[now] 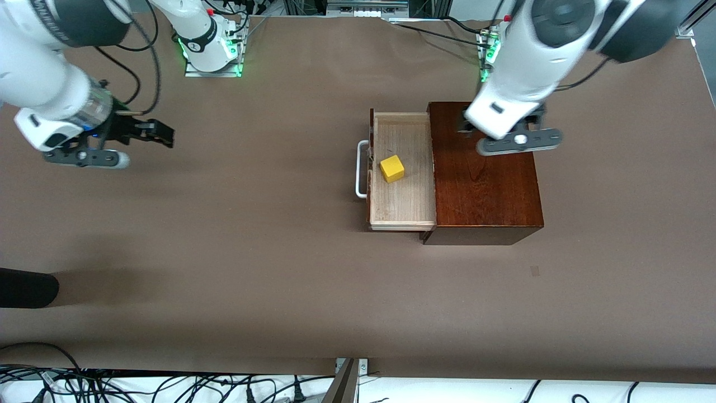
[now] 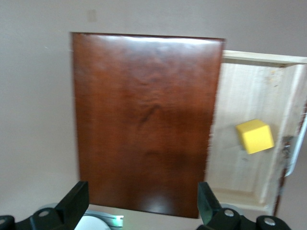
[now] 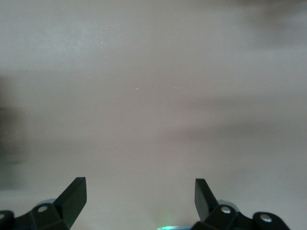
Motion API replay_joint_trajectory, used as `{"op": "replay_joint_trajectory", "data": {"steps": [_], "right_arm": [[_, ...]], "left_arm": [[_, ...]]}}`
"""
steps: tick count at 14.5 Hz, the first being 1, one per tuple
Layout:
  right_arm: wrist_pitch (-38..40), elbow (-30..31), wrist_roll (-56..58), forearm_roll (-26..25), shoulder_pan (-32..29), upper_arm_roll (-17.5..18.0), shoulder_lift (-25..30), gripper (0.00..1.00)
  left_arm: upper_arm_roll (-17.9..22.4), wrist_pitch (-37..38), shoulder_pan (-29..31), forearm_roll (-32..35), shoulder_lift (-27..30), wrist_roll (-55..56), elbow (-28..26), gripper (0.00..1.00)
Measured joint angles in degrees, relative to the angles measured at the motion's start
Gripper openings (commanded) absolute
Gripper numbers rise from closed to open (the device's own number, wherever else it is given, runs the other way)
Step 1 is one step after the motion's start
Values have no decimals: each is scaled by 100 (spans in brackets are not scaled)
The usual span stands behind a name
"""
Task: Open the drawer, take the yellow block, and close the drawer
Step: 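Release the handle and raise the left gripper while the right gripper approaches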
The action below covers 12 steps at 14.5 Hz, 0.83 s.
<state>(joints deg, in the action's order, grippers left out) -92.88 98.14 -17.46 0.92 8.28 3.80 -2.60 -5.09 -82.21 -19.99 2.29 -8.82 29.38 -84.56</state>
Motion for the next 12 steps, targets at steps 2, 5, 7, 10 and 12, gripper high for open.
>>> {"op": "replay_joint_trajectory", "data": {"steps": [2, 5, 7, 10, 12], "right_arm": [[-26, -1, -545, 1, 249, 7, -7, 100], [-248, -4, -1513, 86, 630, 15, -11, 100], [-412, -4, -2402, 297, 923, 18, -53, 100], [-732, -4, -3772, 353, 1458, 37, -233, 100], [-885, -10, -4603, 358, 1829, 49, -338, 100]], "left_arm": [[331, 7, 143, -41, 358, -586, -327, 100], [825, 3, 418, -90, 872, -1413, -837, 100], [1108, -60, 582, -97, 1173, -1851, -1175, 100], [1201, -245, 736, -100, 1447, -2080, -1562, 100], [1183, -280, 738, -101, 1477, -2083, -1625, 100]]}}
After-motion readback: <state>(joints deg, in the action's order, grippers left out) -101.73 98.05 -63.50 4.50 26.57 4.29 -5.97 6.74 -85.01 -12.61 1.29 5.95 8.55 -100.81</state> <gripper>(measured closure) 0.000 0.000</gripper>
